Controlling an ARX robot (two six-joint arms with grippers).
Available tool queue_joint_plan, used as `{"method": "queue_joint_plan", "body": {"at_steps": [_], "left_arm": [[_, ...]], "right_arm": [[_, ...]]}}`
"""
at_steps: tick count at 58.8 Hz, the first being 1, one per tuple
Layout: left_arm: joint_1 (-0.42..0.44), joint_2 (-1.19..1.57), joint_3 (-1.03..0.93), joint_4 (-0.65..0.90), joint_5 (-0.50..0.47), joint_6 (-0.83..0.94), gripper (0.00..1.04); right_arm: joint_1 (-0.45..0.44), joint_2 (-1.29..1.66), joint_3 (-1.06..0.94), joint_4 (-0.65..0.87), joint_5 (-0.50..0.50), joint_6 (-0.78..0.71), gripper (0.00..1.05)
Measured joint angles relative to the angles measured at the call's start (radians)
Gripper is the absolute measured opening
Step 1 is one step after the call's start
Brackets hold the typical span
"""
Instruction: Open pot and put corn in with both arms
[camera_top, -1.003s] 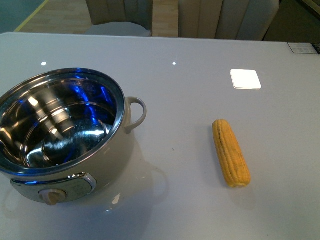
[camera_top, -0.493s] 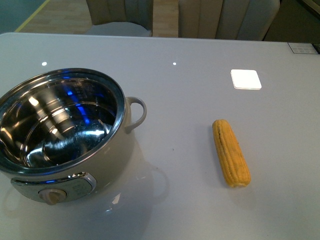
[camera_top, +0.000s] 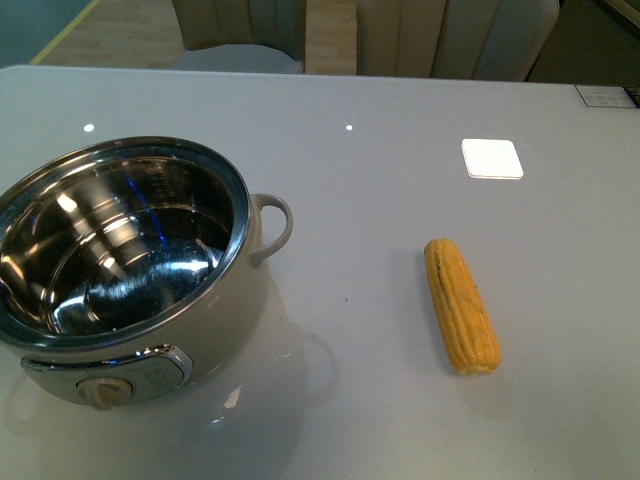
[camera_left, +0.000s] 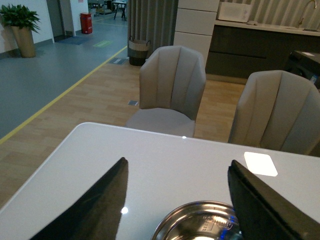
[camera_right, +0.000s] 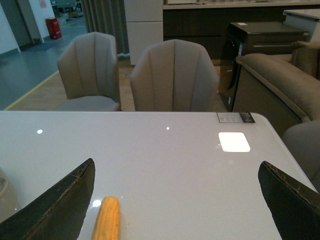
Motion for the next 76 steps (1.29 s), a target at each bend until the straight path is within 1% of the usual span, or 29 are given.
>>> {"method": "queue_joint_plan", "body": {"at_steps": [6,8,9,13,18,21,26,45,49,53,76], "left_arm": [[-0.043,-0.075,-0.074,-0.002,-0.039,0.028,0.29],[-0.057,-0.106,-0.097,-0.008,-0.053,0.031,0.18],[-0.059,-0.111,-0.100,-0.010,-0.055,0.031,0.16],[-0.076,-0.153,-0.127,-0.024,-0.072,0.033,0.03],[-0.099,-0.204,-0.156,-0.048,-0.094,0.038,0.03],[-0.149,-0.236,-0.171,-0.066,-0.167,0.038,0.03],[-0.184,-0.283,-0.190,-0.091,-0.172,0.039,0.03],[-0.187,-0.432,-0.232,-0.196,-0.179,0.039,0.03],[-0.187,-0.449,-0.257,-0.174,-0.180,0.039,0.03],[-0.187,-0.466,-0.264,-0.190,-0.179,0.039,0.03],[-0.187,-0.632,-0.264,-0.348,-0.179,0.039,0.03]], "right_arm": [[0.000,0.000,0.000,0.000,0.000,0.000,0.96],[0.000,0.000,0.000,0.000,0.000,0.000,0.96],[0.000,0.000,0.000,0.000,0.000,0.000,0.96],[0.000,0.000,0.000,0.000,0.000,0.000,0.96],[0.000,0.000,0.000,0.000,0.000,0.000,0.96],[0.000,0.000,0.000,0.000,0.000,0.000,0.96],[0.000,0.000,0.000,0.000,0.000,0.000,0.96],[0.000,0.000,0.000,0.000,0.000,0.000,0.96],[0.000,0.000,0.000,0.000,0.000,0.000,0.96],[0.000,0.000,0.000,0.000,0.000,0.000,0.96],[0.000,0.000,0.000,0.000,0.000,0.000,0.96]]}}
